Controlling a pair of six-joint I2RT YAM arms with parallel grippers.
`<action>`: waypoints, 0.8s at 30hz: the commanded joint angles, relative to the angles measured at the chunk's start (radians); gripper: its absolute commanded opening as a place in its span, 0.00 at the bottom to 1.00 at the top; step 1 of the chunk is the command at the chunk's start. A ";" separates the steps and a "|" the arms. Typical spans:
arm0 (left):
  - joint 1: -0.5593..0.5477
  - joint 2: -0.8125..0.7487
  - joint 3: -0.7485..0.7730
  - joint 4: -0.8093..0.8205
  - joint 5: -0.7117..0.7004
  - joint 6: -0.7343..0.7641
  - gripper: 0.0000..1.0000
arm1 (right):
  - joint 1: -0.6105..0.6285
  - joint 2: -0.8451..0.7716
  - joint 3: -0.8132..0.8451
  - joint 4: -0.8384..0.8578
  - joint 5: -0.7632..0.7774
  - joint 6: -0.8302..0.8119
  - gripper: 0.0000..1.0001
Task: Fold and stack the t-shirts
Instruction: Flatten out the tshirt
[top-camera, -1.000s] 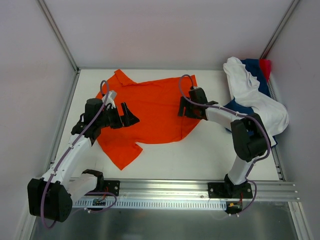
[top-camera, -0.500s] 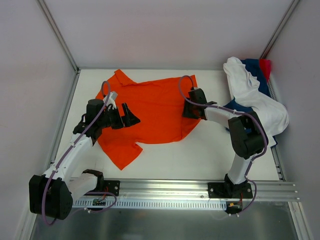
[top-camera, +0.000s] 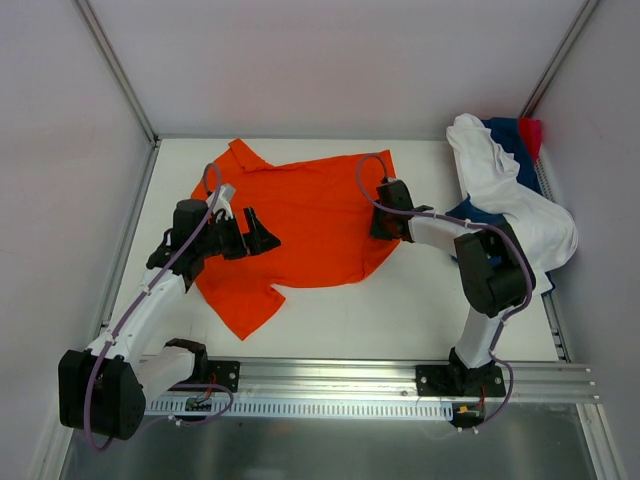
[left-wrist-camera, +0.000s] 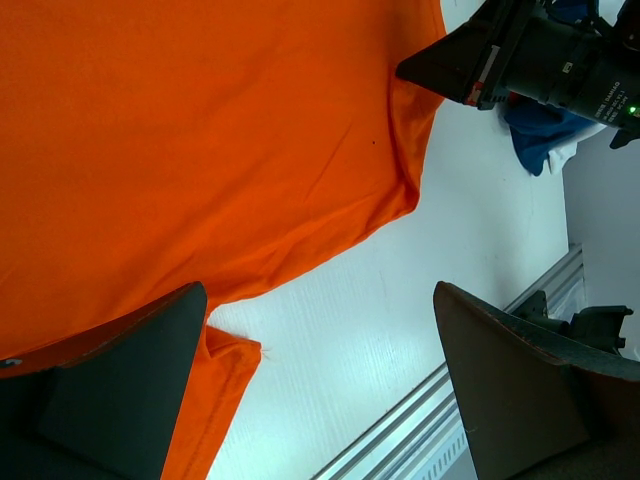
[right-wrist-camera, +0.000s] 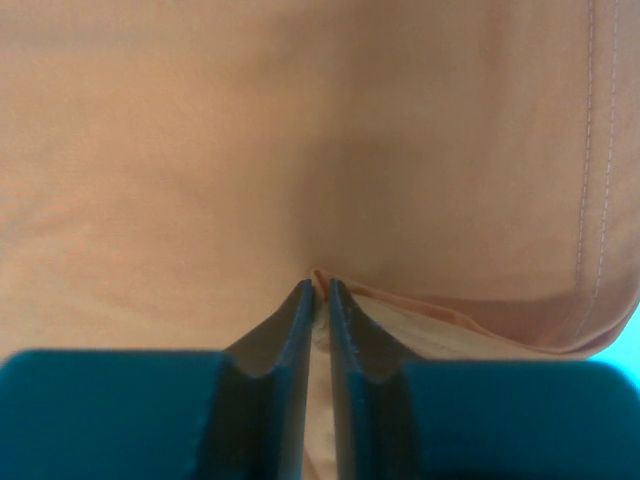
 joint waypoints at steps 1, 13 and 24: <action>0.002 -0.025 -0.016 0.034 0.023 -0.012 0.99 | -0.004 0.012 -0.005 0.020 -0.002 0.003 0.10; 0.002 -0.022 -0.027 0.042 0.014 -0.010 0.99 | -0.003 -0.043 -0.027 -0.021 0.021 0.002 0.00; 0.001 -0.020 -0.025 0.044 0.008 -0.009 0.99 | 0.036 -0.469 -0.180 -0.293 0.187 0.055 0.01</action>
